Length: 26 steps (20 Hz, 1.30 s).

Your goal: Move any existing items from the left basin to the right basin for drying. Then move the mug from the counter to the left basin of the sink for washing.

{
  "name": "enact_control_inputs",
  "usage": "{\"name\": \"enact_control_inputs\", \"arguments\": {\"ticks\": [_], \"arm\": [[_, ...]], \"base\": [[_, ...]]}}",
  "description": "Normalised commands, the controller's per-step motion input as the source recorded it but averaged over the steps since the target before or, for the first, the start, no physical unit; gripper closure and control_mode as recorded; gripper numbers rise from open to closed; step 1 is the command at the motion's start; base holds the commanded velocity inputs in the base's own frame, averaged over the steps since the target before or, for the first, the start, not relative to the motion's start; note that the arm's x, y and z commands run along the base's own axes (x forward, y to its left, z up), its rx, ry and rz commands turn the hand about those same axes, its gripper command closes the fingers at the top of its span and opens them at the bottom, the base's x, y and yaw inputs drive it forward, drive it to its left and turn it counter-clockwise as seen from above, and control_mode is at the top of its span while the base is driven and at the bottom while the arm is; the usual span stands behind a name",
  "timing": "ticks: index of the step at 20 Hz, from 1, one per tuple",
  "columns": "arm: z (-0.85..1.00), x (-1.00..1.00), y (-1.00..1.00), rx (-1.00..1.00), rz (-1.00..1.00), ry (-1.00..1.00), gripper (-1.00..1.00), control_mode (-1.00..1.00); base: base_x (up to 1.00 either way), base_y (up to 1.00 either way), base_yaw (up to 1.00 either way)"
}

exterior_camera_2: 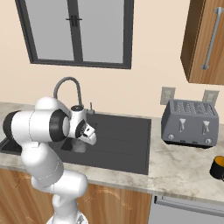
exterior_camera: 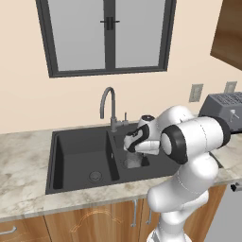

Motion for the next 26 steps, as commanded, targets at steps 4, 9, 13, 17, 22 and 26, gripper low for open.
{"name": "enact_control_inputs", "arguments": {"ticks": [4, 9, 13, 17, 22, 26], "arm": [[0.08, 0.0, 0.0, 0.0, 0.0, 0.0, -1.0, -1.0], [0.61, -0.02, -0.07, 0.03, 0.0, 0.0, -1.0, -1.0], [1.0, -0.18, -0.27, 0.02, 0.0, -0.01, -1.0, -1.0], [0.81, -0.17, -0.41, 0.0, 0.04, -0.03, -1.0, -1.0], [0.54, -0.36, -0.53, -0.12, 0.1, -0.08, -1.0, -1.0], [0.36, -0.32, -0.46, -0.19, 0.1, -0.05, -1.0, -1.0]], "base": [[0.0, 0.0, 0.0], [0.0, 0.0, 0.0], [0.0, 0.0, 0.0], [0.0, 0.0, 0.0], [0.0, 0.0, 0.0], [0.0, 0.0, 0.0]]}}
